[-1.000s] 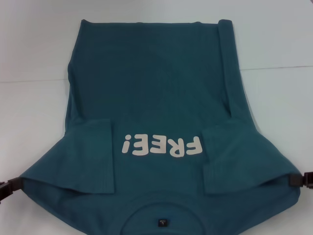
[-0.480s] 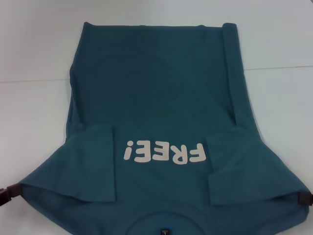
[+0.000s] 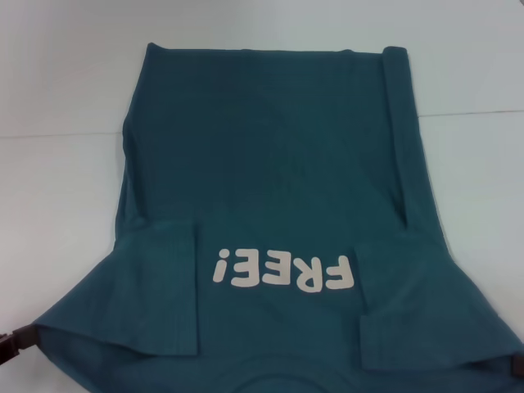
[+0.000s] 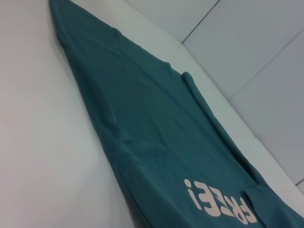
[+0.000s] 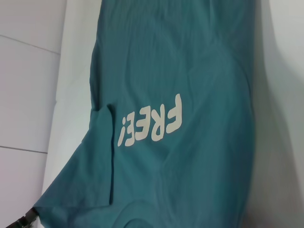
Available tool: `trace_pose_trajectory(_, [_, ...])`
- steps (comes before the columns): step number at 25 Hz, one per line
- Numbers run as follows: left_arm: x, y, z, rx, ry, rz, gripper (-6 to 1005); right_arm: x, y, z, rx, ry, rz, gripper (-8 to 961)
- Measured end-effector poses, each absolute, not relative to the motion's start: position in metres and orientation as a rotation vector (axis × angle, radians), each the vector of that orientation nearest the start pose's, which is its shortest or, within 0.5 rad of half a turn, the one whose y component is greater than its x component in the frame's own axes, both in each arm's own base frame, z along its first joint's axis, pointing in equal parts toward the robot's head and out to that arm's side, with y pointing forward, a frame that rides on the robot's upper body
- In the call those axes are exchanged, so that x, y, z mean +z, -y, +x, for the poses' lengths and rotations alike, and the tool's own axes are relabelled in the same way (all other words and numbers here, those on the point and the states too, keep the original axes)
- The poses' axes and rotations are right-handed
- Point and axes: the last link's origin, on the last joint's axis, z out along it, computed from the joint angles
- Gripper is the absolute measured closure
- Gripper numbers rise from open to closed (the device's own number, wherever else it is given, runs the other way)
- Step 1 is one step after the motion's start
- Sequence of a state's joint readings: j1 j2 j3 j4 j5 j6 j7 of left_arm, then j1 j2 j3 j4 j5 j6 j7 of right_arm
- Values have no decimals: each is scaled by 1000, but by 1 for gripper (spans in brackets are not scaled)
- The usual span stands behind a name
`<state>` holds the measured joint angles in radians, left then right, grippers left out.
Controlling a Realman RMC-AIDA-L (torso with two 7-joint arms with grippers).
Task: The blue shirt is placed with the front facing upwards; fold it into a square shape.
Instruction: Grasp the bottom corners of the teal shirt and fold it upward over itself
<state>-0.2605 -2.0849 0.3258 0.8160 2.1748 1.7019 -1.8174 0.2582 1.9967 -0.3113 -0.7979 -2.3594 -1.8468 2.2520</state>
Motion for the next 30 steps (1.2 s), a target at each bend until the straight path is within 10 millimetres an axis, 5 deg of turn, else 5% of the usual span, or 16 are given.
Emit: trace_pose_trajectory(30, [47,-201,-356,-864,1520,-2219,999,93,-227,375,654,-2057,-2003,918])
